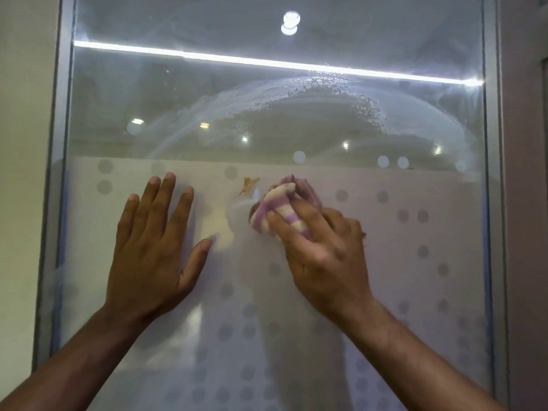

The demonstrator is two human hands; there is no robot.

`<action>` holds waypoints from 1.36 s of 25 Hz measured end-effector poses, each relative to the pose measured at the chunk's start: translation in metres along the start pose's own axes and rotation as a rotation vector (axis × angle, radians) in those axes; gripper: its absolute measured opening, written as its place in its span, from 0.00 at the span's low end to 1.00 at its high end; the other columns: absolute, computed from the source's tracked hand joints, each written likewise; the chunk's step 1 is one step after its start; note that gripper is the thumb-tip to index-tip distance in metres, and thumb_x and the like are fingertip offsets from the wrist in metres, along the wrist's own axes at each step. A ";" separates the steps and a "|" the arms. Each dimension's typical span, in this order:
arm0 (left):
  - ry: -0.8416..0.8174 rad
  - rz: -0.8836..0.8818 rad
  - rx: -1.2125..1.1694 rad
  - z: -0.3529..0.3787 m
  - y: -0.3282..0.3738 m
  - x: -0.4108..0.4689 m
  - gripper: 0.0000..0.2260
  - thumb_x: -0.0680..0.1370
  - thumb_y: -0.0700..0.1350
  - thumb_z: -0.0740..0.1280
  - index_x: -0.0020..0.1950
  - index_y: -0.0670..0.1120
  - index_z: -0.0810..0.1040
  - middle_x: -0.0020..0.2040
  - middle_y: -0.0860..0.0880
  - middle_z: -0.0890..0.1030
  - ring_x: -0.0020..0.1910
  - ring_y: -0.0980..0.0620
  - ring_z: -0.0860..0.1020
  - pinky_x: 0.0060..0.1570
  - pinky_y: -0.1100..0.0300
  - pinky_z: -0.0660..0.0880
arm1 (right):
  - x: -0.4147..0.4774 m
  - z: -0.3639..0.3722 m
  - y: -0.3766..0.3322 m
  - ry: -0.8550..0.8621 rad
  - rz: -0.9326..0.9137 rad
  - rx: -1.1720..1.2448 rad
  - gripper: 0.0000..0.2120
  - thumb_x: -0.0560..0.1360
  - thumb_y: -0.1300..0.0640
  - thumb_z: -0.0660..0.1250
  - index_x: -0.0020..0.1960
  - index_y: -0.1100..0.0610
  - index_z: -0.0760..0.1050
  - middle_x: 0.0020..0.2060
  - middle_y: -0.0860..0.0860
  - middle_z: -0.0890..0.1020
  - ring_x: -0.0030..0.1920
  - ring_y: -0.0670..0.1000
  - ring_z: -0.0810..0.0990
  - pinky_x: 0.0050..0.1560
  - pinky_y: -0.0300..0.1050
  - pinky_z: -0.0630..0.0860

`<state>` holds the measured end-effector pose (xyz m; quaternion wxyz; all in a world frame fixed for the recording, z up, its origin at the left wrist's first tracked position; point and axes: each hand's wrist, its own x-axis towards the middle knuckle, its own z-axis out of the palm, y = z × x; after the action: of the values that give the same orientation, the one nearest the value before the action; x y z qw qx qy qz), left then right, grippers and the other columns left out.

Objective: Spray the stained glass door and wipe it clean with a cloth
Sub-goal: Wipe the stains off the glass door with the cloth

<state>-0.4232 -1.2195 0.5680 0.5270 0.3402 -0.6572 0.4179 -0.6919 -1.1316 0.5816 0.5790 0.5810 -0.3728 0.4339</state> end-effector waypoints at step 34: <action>0.010 0.039 0.005 -0.028 -0.110 -0.019 0.34 0.85 0.61 0.56 0.87 0.43 0.60 0.88 0.38 0.57 0.88 0.37 0.56 0.85 0.36 0.57 | 0.095 0.015 0.022 0.179 0.701 -0.066 0.26 0.78 0.53 0.65 0.76 0.47 0.74 0.71 0.62 0.73 0.66 0.67 0.75 0.66 0.59 0.72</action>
<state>-0.3102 -1.2404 0.5726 0.5210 0.3265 -0.6601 0.4316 -0.6790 -1.1411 0.6792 0.4440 0.3587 -0.5111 0.6427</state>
